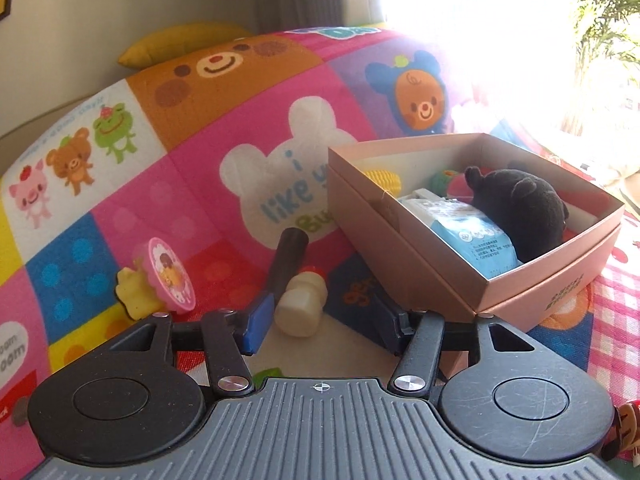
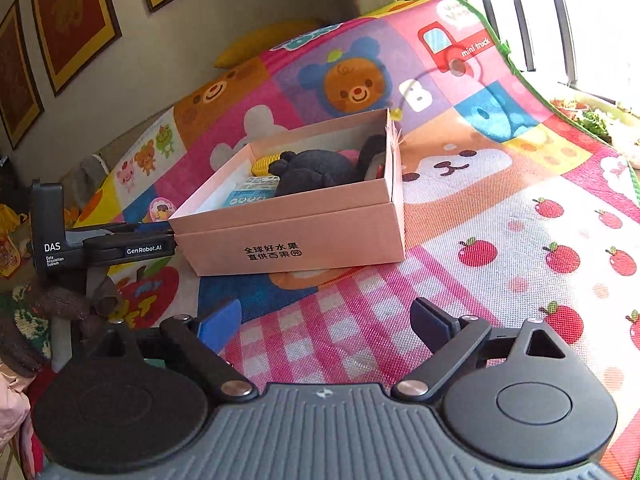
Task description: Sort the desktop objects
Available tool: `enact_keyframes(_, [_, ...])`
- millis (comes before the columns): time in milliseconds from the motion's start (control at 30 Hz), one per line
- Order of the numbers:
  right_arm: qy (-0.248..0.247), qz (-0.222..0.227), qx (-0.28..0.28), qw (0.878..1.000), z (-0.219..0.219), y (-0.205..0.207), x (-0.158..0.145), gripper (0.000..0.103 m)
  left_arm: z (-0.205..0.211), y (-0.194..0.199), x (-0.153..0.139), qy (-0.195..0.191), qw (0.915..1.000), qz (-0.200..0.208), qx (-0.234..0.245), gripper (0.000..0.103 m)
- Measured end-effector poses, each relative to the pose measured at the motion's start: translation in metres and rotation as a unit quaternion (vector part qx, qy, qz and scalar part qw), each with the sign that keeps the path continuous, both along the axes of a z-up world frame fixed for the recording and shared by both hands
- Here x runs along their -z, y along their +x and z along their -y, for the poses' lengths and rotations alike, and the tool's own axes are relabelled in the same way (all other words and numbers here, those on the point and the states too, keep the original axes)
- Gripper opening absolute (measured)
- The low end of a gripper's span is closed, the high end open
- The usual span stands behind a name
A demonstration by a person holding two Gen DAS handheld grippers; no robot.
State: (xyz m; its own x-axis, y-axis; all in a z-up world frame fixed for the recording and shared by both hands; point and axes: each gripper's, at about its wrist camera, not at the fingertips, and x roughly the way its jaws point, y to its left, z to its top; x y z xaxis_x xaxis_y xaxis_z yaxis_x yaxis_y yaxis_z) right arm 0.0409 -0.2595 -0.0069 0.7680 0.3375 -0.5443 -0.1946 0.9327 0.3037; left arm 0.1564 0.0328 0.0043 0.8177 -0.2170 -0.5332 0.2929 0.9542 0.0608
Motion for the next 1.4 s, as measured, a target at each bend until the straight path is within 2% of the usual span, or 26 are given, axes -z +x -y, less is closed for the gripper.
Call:
enact_keyframes(133, [-0.002, 0.001, 0.002, 1.0, -0.002, -0.001, 0.0, 0.092, -0.006, 0.004, 0.001, -0.001, 0.9993, -0.01, -0.036, 0.061])
enact_keyframes(233, [-0.003, -0.005, 0.002, 1.0, -0.002, 0.0, 0.001, 0.092, -0.003, 0.009, 0.002, 0.006, 0.9993, -0.016, -0.032, 0.057])
enact_keyframes(267, [-0.003, -0.007, 0.002, 1.0, -0.002, 0.0, 0.001, 0.092, -0.001, 0.009, 0.002, 0.009, 0.9994, -0.016, -0.029, 0.053])
enact_keyframes(333, [-0.001, -0.01, 0.003, 1.0, -0.002, 0.001, 0.002, 0.093, 0.002, 0.012, 0.004, 0.015, 0.9993, -0.02, -0.029, 0.033])
enact_keyframes(367, [0.0, -0.011, 0.005, 1.0, -0.001, 0.002, 0.003, 0.093, 0.003, 0.013, 0.004, 0.017, 0.9991, -0.022, -0.032, 0.03])
enact_keyframes(500, [0.003, -0.014, 0.013, 1.0, 0.0, 0.003, 0.004, 0.097, -0.001, 0.002, 0.0, 0.005, 0.9991, -0.014, -0.039, 0.03])
enact_keyframes(600, [0.007, -0.02, 0.015, 1.0, 0.001, 0.005, 0.005, 0.098, -0.002, -0.02, -0.008, 0.005, 0.999, -0.009, -0.044, 0.03])
enact_keyframes(800, [0.01, -0.022, 0.018, 1.0, 0.002, 0.005, 0.006, 0.103, 0.015, -0.093, -0.024, -0.044, 0.9989, -0.016, 0.002, 0.029])
enact_keyframes(967, [0.005, -0.036, 0.018, 0.999, 0.001, 0.008, 0.007, 0.103, 0.048, -0.141, -0.012, -0.06, 0.9959, -0.046, 0.05, 0.03])
enact_keyframes(1067, [-0.013, -0.038, 0.017, 0.999, -0.004, 0.009, 0.007, 0.103, 0.057, -0.152, -0.002, -0.05, 0.9959, -0.059, 0.047, 0.031])
enact_keyframes(1167, [-0.041, -0.043, 0.015, 0.998, -0.013, 0.011, 0.007, 0.103, 0.056, -0.156, 0.004, -0.035, 0.9964, -0.07, 0.032, 0.039])
enact_keyframes(1233, [-0.059, -0.048, 0.007, 0.997, -0.016, 0.013, 0.007, 0.103, 0.052, -0.159, 0.003, -0.02, 0.9976, -0.065, 0.015, 0.058])
enact_keyframes(1333, [-0.068, -0.047, 0.001, 0.997, -0.018, 0.012, 0.007, 0.103, 0.044, -0.16, 0.003, -0.001, 0.9981, -0.059, -0.017, 0.074])
enact_keyframes(1367, [-0.063, -0.046, -0.004, 0.997, -0.017, 0.012, 0.007, 0.103, 0.041, -0.16, 0.004, 0.009, 0.9979, -0.057, -0.029, 0.078])
enact_keyframes(1400, [-0.055, -0.045, -0.012, 0.997, -0.015, 0.011, 0.007, 0.103, 0.039, -0.16, 0.005, 0.015, 0.9975, -0.056, -0.04, 0.085])
